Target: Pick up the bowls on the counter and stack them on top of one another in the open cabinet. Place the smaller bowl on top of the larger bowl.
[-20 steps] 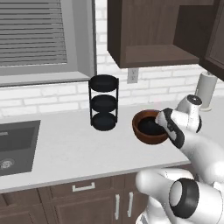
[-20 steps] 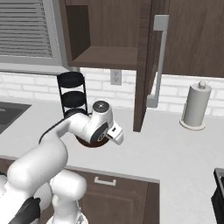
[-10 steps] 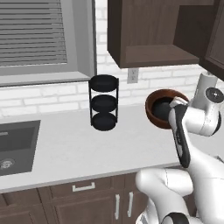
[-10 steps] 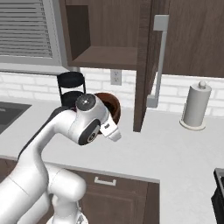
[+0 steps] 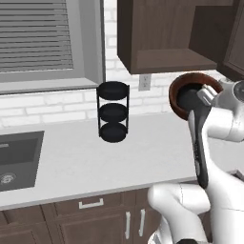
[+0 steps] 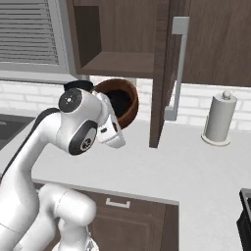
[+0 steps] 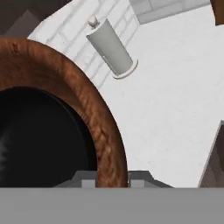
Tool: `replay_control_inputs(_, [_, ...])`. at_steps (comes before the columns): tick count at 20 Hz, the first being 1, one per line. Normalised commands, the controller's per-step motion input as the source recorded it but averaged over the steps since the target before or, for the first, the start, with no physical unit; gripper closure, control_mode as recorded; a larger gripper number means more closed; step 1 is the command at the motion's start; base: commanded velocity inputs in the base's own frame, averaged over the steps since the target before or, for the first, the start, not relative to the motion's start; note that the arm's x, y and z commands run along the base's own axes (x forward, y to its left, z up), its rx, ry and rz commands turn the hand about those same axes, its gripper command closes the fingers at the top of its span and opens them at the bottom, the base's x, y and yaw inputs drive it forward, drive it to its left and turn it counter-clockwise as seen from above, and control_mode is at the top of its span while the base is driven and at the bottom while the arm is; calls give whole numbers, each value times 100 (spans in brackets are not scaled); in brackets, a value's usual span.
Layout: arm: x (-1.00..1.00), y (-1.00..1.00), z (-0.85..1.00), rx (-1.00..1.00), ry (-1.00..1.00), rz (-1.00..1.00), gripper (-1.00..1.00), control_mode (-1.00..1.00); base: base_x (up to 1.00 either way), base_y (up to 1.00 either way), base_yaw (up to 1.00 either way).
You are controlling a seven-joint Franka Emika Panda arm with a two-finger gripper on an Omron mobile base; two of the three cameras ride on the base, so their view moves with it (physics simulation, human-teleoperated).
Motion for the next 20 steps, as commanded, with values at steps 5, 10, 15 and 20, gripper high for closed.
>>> replay_control_inputs(5, [6, -2, 100, 20, 0, -17, 100, -100, 0, 0, 0])
replay_control_inputs(10, [13, -6, 94, 42, 0, -7, 100, -100, 0, 0, 0])
replay_control_inputs(15, [4, 0, 17, 21, -6, 0, 100, -100, 0, 0, 0])
replay_control_inputs(20, [59, 0, 0, 0, -4, 0, 100, -100, 0, 0, 0])
